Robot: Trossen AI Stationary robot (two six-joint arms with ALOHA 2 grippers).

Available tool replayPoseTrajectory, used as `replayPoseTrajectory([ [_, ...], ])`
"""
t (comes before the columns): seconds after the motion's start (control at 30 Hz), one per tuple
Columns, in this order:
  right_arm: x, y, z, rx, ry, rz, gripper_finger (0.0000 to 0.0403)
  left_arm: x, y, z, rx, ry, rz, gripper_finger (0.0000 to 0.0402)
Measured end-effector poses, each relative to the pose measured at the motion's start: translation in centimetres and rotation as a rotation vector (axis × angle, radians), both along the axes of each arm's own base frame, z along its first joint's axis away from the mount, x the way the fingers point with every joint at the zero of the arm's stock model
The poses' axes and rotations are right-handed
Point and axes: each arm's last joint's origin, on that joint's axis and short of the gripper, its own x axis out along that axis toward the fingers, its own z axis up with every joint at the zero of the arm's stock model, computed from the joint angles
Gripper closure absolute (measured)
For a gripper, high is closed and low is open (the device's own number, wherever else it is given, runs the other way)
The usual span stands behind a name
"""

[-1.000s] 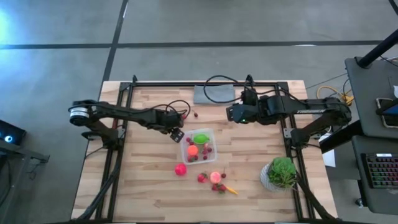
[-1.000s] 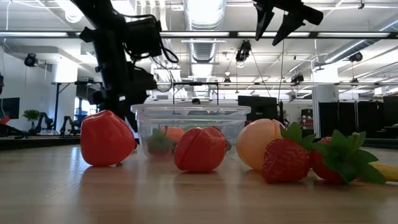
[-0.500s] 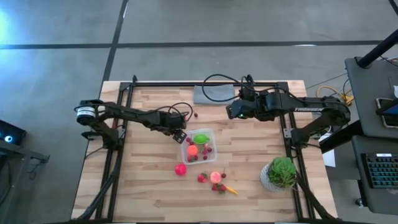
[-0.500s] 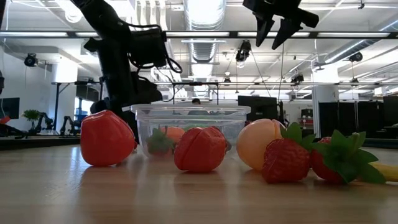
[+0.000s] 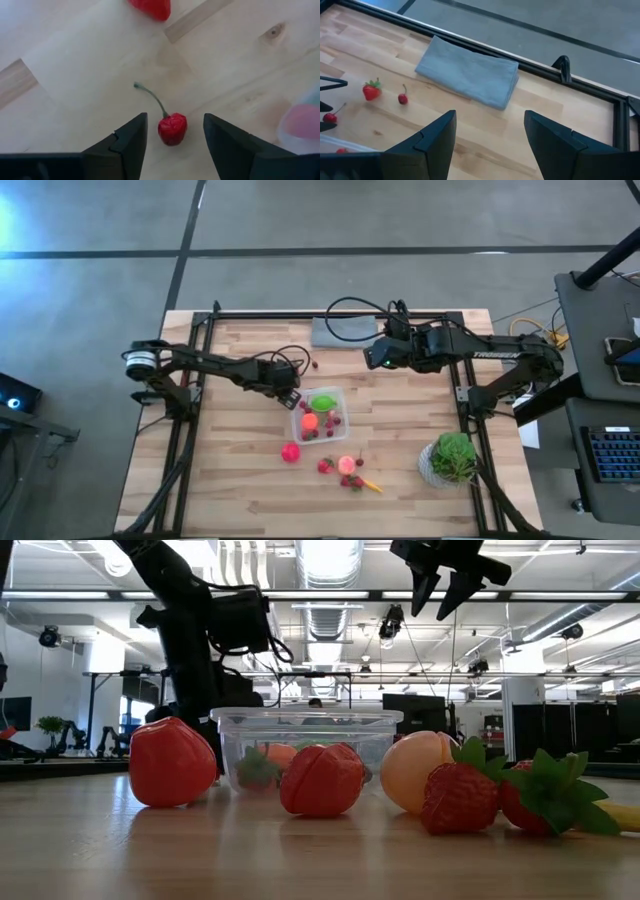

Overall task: Pick and placing Produce into tupperware
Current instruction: Put the red cherry into the transparent container

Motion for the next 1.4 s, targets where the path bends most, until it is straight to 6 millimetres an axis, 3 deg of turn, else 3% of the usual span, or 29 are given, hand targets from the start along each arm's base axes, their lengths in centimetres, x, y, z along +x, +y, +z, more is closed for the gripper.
replayPoseTrajectory([
  [0.53, 0.01, 0.0, 0.0, 0.006, -0.013, -0.013, 0.0177, 0.08, 0.0, -0.51, -0.007, 0.019, -0.008, 0.0226],
  [0.87, 0.02, 0.0, 0.01, 0.006, -0.015, -0.013, 0.0177, 0.21, 0.02, -0.49, 0.0, 0.011, -0.03, 0.028],
  [1.4, 0.02, 0.0, 0.02, 0.005, -0.015, -0.013, 0.0177, 0.18, -0.08, -0.54, -0.028, 0.014, -0.041, 0.0322],
])
